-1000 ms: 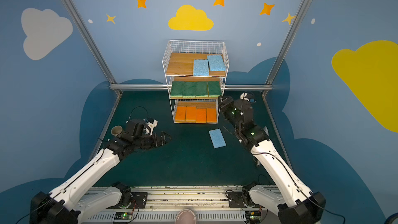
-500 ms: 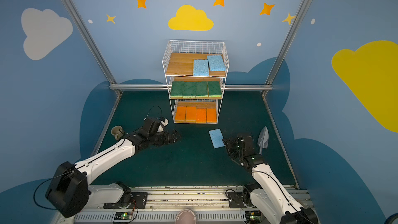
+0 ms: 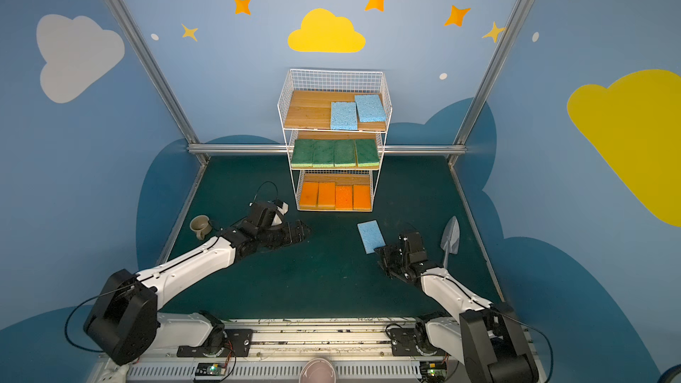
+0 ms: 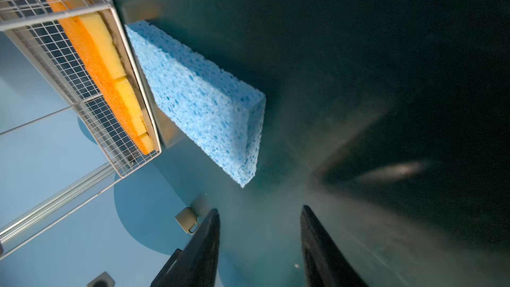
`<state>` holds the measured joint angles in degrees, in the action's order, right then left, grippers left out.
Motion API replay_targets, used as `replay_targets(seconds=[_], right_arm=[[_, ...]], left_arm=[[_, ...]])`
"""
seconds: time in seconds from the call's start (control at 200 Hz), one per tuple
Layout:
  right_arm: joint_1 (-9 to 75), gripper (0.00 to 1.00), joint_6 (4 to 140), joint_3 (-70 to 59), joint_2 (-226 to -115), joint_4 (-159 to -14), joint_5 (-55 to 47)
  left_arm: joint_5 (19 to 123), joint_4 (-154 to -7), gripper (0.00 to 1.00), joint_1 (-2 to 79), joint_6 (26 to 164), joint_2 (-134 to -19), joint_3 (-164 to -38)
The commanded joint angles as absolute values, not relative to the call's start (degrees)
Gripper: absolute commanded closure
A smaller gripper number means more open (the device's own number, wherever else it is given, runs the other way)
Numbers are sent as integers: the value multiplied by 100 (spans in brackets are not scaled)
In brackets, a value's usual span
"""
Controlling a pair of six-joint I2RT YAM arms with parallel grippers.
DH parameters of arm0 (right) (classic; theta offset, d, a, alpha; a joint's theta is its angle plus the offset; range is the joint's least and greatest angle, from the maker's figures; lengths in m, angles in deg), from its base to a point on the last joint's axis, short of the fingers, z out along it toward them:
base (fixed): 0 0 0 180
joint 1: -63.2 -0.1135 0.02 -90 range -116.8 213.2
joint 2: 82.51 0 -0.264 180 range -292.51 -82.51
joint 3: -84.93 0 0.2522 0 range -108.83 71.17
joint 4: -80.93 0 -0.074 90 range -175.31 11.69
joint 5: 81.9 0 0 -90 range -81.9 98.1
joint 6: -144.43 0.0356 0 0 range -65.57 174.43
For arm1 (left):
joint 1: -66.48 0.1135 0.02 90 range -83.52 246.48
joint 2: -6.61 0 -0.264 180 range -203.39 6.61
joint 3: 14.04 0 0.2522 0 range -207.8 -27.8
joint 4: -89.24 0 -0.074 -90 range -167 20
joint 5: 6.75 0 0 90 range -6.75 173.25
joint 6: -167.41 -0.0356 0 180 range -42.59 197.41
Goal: Arrange cleaning sponges on a shelf
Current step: Pick up the cleaning sponge at the center of the table.
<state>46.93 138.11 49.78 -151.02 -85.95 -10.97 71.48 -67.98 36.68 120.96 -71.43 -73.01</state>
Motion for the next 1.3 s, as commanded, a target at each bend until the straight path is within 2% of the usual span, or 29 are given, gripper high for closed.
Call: replay_targets(seconds=[0.0, 0.41, 0.566, 0.656, 0.826, 0.856, 1.071, 1.291], right_arm=[[4781, 55, 13685, 4659, -15468, -8695, -1374], [4901, 63, 13455, 4496, -16241, -8870, -1125], [4947, 69, 13357, 4469, -16392, -8960, -1109], [4992, 77, 13187, 4350, -16425, -8847, -1222], [5011, 100, 13101, 4326, -16357, -8741, -1173], [5010, 100, 13083, 4327, -16324, -8726, -1152], [5013, 100, 12986, 4289, -15720, -8406, -1102], [4992, 100, 12655, 4120, -14021, -7257, -1017]], left_arm=[[7127, -6943, 0, 3661, 12110, -7339, -7222], [7205, -6870, 1, 3695, 12062, -7564, -7432], [7252, -6799, 0, 3695, 12048, -7550, -7494], [7269, -6711, 1, 3691, 12032, -7505, -7523], [7345, -6556, 1, 3702, 12004, -7301, -7515], [7381, -6530, 1, 3695, 11988, -7262, -7511], [7634, -6212, 1, 3693, 11951, -6746, -7383], [7869, -5790, 1, 3695, 11929, -5922, -7236]])
